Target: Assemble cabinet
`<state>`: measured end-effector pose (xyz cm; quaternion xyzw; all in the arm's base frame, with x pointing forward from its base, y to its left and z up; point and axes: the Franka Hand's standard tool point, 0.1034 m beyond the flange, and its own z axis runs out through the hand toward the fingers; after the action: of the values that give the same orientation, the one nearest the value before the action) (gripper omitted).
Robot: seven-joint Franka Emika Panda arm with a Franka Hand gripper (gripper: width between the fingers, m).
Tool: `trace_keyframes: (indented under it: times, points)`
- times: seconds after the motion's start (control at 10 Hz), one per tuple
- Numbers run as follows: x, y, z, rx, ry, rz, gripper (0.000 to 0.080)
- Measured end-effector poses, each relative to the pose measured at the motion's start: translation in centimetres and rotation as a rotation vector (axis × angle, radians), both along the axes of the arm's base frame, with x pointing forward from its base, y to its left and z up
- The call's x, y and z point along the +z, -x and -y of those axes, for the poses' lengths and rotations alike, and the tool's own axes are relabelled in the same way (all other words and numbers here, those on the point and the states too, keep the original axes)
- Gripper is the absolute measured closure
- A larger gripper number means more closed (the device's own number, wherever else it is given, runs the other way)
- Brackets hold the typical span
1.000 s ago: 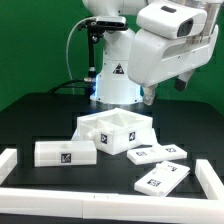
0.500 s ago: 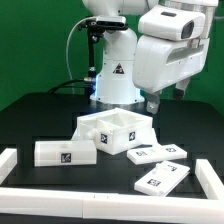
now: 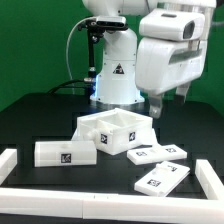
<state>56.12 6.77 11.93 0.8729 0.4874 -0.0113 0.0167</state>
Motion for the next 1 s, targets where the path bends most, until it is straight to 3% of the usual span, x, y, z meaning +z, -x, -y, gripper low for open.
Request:
trace_keyframes:
  times: [0.8,1.0]
  points:
    - [-9.2,-2.4,1.4,-0.050,-0.056,0.079,0.0001]
    - [-10.0,-1.9,0.2,-0.078,-0.070,0.112,0.0001]
